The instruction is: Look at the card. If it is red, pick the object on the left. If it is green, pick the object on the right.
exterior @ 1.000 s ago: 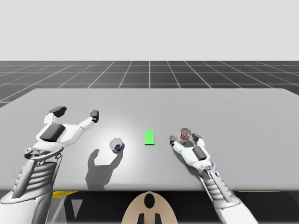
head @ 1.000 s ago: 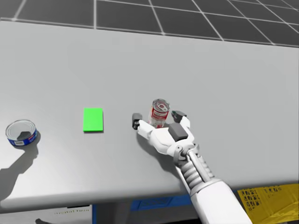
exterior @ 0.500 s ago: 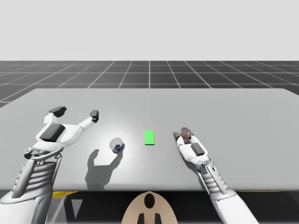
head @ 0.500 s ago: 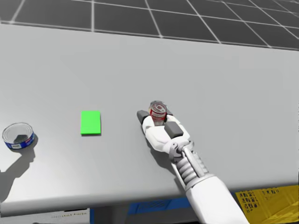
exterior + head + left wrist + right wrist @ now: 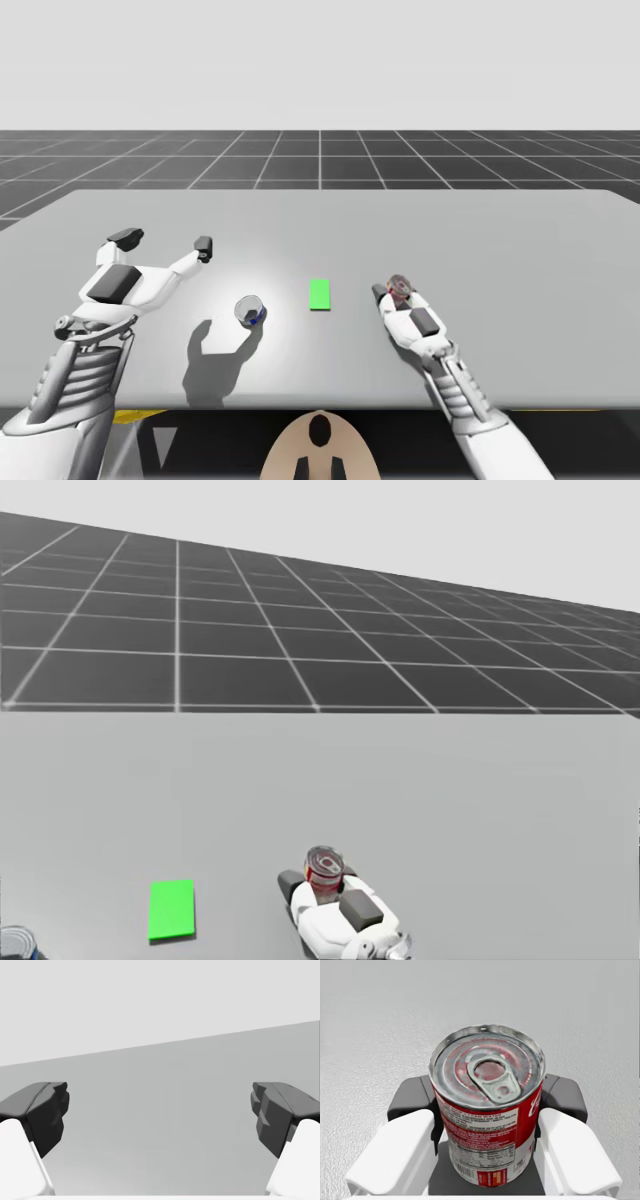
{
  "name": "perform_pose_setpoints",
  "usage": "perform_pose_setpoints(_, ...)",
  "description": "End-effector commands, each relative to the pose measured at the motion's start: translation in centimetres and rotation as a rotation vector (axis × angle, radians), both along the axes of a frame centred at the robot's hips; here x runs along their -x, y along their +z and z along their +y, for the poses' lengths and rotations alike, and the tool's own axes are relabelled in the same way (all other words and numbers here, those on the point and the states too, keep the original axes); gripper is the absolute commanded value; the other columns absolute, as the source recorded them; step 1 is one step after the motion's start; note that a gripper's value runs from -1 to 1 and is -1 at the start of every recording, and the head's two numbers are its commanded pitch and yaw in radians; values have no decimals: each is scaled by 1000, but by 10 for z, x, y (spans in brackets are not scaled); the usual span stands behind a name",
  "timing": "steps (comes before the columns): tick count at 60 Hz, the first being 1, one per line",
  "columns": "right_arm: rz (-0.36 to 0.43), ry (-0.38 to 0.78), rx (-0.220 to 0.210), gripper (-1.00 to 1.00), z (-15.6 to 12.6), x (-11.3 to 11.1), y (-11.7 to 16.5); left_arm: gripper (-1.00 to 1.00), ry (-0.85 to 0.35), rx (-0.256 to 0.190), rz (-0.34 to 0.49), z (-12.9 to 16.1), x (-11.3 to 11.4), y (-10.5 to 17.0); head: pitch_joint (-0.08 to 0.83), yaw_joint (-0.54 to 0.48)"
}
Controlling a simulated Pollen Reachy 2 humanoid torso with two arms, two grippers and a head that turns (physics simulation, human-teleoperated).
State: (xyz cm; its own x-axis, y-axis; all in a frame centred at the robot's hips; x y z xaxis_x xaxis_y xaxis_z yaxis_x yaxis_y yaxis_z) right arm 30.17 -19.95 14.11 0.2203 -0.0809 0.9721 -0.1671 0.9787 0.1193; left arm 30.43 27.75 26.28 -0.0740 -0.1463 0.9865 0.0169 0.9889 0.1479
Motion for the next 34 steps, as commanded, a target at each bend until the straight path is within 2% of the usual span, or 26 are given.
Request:
perform_pose_setpoints(1, -36, 12, -60, 985, 14, 4, 22, -1000, -4, -3, 3, 0, -1, -1, 287, -309)
perform_pose_setpoints(11, -136, 8, -65, 996, 8, 3, 71, -1000, -4, -4, 8, -2, -2, -2, 273, -326)
perform_pose_setpoints(18, -204, 28, -92, 977, 6, 6, 110, -1000, -9, 3, 8, -3, -2, -1, 252, -349)
perform_pose_setpoints(34, -407, 49, -109, 995, 9, 32, 196, -1000, -12, 15, 2, -4, 0, 1, 229, -356)
